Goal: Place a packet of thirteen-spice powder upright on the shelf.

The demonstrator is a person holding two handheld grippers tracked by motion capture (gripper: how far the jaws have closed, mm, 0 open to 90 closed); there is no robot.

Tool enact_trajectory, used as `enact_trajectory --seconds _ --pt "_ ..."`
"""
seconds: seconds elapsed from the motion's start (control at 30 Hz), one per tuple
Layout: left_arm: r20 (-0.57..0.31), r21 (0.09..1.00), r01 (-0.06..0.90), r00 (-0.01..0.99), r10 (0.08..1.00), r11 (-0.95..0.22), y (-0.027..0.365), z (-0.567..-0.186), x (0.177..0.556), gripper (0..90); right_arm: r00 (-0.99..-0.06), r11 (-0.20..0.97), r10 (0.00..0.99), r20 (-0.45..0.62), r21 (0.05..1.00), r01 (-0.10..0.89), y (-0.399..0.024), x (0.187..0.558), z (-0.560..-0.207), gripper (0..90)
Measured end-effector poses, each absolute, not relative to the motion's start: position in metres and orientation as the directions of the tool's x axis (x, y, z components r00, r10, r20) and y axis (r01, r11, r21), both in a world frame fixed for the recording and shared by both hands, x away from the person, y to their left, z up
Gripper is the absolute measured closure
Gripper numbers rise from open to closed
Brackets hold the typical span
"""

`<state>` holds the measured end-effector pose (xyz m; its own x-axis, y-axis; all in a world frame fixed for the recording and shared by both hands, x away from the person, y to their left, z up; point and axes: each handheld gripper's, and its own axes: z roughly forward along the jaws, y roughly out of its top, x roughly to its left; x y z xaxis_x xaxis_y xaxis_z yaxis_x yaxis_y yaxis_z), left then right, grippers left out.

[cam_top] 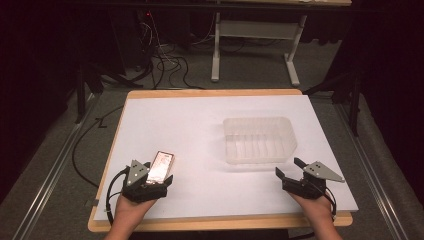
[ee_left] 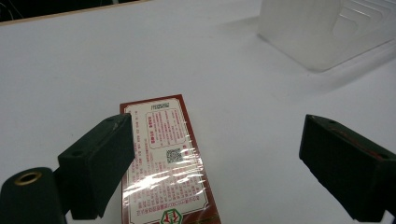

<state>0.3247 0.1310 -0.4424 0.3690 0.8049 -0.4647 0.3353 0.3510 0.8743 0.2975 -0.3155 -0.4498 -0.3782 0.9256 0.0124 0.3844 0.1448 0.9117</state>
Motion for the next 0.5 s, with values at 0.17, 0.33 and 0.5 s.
enact_trajectory --seconds 0.17,0.33,0.5 --pt "-0.47 0.87 0.342 0.366 0.803 0.354 0.1301 -0.4428 0.3271 10.8 -0.362 0.12 0.932 0.028 0.917 0.38 -0.3212 0.2959 -0.4495 21.8" --pt "-0.475 0.867 0.351 0.365 0.801 0.354 0.1284 -0.4436 0.3308 10.8 -0.359 0.114 0.933 0.028 0.923 0.368 -0.3227 0.2922 -0.4493 20.2" --pt "-0.478 0.866 0.35 0.373 0.795 0.356 0.1305 -0.443 0.3308 10.8 -0.36 0.116 0.932 0.03 0.92 0.375 -0.3222 0.2924 -0.4504 20.2"
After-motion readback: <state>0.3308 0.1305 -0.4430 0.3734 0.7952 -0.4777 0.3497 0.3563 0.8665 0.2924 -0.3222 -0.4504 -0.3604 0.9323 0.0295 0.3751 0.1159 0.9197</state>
